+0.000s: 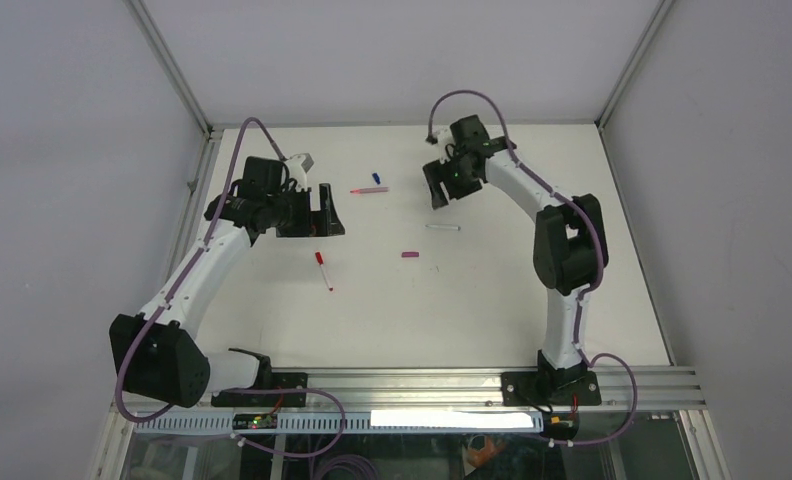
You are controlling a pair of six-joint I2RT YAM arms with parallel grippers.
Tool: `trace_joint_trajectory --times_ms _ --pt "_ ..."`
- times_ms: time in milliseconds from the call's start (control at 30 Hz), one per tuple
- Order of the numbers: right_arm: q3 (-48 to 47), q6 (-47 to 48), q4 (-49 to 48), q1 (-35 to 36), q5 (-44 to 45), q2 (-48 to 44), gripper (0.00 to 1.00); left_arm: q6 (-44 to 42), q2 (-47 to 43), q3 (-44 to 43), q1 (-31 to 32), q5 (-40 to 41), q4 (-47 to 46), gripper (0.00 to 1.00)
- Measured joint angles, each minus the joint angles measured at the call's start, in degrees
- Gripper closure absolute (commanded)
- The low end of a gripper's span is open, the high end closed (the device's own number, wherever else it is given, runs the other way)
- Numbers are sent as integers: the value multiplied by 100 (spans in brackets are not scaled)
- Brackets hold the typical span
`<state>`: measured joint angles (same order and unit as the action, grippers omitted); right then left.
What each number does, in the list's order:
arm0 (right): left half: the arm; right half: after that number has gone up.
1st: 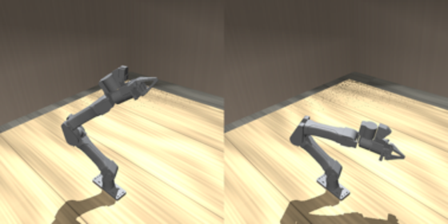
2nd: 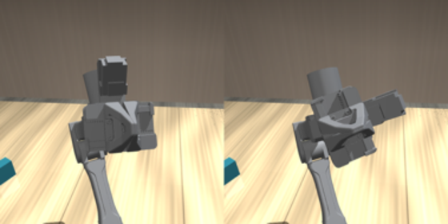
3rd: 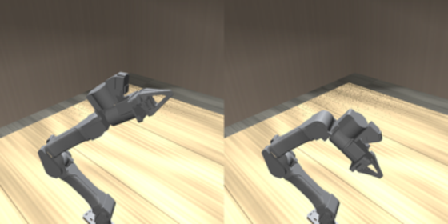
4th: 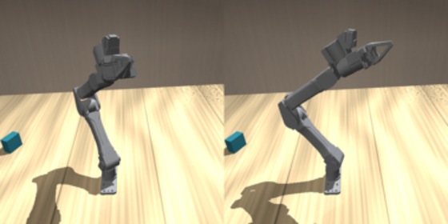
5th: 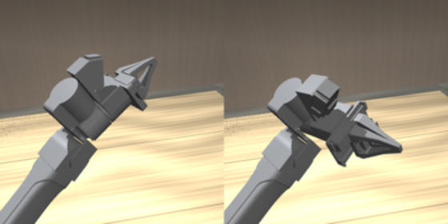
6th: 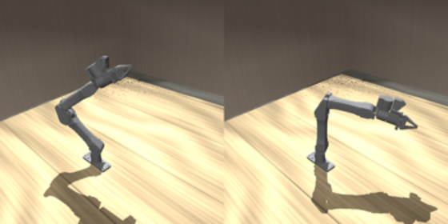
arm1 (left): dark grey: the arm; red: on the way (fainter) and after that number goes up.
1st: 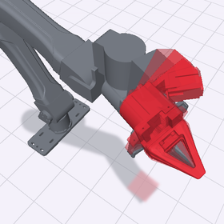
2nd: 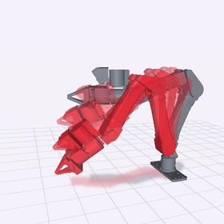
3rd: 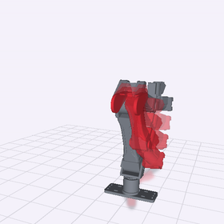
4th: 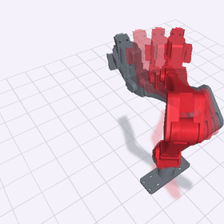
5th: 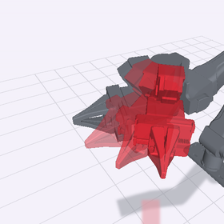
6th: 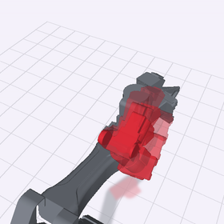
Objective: Insert the pens into the pen caps
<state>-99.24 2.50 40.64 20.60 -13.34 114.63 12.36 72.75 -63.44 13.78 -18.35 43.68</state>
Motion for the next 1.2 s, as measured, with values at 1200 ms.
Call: trace_joint_trajectory --times_ms 1200 --pt "2022 2765 -1766 581 2 -367 42 -46 505 7 0 -24 -407 7"
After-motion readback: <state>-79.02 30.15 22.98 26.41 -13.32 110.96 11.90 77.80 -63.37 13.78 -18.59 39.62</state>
